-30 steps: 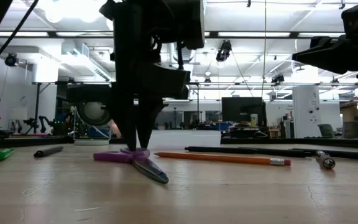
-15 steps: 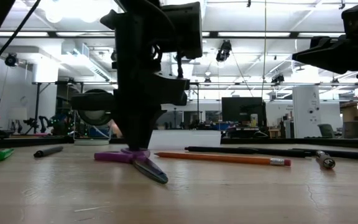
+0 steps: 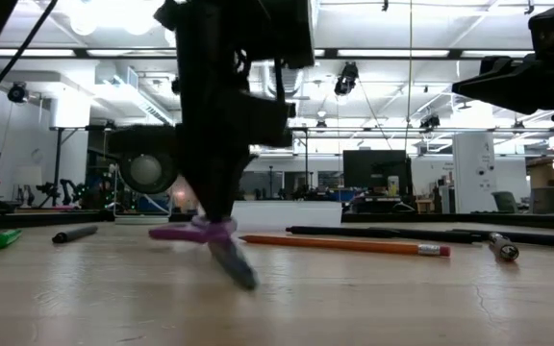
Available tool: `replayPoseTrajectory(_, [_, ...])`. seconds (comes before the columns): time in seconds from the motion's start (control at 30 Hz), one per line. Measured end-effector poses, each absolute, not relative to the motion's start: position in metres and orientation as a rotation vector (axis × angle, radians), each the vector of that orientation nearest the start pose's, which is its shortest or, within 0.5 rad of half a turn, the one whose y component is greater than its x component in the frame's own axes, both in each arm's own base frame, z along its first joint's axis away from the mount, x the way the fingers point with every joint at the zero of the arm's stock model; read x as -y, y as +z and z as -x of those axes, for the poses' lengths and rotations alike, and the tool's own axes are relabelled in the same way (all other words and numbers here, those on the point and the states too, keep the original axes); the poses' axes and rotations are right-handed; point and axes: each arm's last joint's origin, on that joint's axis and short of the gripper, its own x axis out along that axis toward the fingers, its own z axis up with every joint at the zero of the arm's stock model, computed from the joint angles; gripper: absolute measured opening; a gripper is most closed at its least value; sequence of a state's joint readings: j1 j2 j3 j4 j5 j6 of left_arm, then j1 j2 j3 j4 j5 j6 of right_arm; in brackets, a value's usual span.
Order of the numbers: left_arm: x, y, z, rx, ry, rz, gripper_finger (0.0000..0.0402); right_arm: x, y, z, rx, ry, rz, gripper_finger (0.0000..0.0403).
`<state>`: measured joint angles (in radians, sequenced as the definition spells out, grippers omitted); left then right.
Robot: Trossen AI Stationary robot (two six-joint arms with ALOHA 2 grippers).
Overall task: Pick & place school supplies into a supply box
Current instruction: Put the violet scissors into the supply box
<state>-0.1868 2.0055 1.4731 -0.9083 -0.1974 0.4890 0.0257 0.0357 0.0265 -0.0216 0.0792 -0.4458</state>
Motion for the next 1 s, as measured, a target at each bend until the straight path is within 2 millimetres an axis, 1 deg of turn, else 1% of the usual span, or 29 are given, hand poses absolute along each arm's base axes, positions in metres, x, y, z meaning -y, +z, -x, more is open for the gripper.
replayPoseTrajectory(0.23, [0.068, 0.207, -0.378, -1.298, -0.211, -0.729, 0.0001, 0.000, 0.168, -0.098, -0.042, -0.046, 0.447, 0.0068])
replayPoseTrajectory(0.4, [0.065, 0.225, -0.378, -1.219, -0.079, -0.789, 0.0001, 0.000, 0.168, -0.098, -0.042, -0.046, 0.447, 0.0068])
replayPoseTrajectory(0.77, [0.058, 0.233, -0.383, -1.159, 0.222, -0.929, 0.0000, 0.000, 0.168, -0.098, -0.042, -0.046, 0.447, 0.0068])
replayPoseTrajectory(1.0, [0.049, 0.227, -0.383, -1.118, 0.490, -1.007, 0.0000, 0.000, 0.168, -0.098, -0.043, -0.046, 0.447, 0.0068])
